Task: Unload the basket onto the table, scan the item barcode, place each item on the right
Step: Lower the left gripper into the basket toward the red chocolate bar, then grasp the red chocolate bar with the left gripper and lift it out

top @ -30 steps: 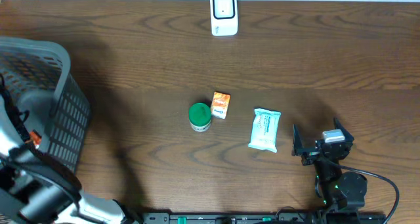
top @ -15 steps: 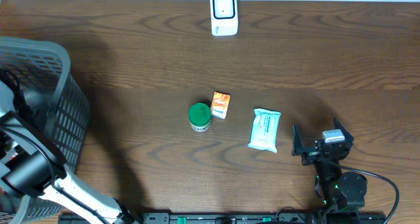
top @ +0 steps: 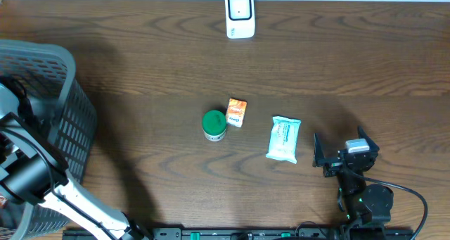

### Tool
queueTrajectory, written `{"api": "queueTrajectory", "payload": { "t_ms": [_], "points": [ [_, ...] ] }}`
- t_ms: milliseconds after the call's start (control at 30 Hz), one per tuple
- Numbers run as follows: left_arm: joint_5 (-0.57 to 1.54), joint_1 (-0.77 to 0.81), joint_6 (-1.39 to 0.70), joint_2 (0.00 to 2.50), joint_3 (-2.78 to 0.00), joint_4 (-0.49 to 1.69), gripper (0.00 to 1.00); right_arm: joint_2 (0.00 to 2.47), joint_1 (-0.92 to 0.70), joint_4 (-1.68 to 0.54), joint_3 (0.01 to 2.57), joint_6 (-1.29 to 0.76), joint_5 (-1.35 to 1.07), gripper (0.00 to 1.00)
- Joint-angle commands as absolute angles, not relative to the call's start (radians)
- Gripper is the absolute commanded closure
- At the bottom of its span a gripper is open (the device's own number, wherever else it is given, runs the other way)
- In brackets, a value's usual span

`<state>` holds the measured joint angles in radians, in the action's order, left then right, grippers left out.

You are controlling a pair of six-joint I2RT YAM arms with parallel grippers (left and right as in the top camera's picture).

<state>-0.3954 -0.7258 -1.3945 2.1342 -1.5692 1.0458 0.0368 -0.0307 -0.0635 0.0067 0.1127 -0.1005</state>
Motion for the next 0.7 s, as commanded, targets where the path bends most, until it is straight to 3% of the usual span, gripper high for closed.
{"api": "queueTrajectory", "payload": {
  "t_ms": [0,133,433,667],
  "points": [
    [-0.378,-0.731,-1.328,2.189,-1.514,1.057,0.59,0.033,-0.041,-0.067,0.006,0.102,-0.103,0.01],
    [-0.378,-0.731,-1.239,2.188,-1.513,1.074,0.92,0.033,-0.041,-0.067,0.006,0.102,-0.103,0.01],
    [-0.378,-0.741,-1.17,2.116,-1.595,1.238,0.93,0.033,-0.041,-0.067,0.006,0.102,-0.103,0.01],
    [-0.375,-0.741,-0.983,1.844,-1.707,1.298,0.93,0.033,-0.041,-0.067,0.006,0.102,-0.103,0.01]
  ]
}}
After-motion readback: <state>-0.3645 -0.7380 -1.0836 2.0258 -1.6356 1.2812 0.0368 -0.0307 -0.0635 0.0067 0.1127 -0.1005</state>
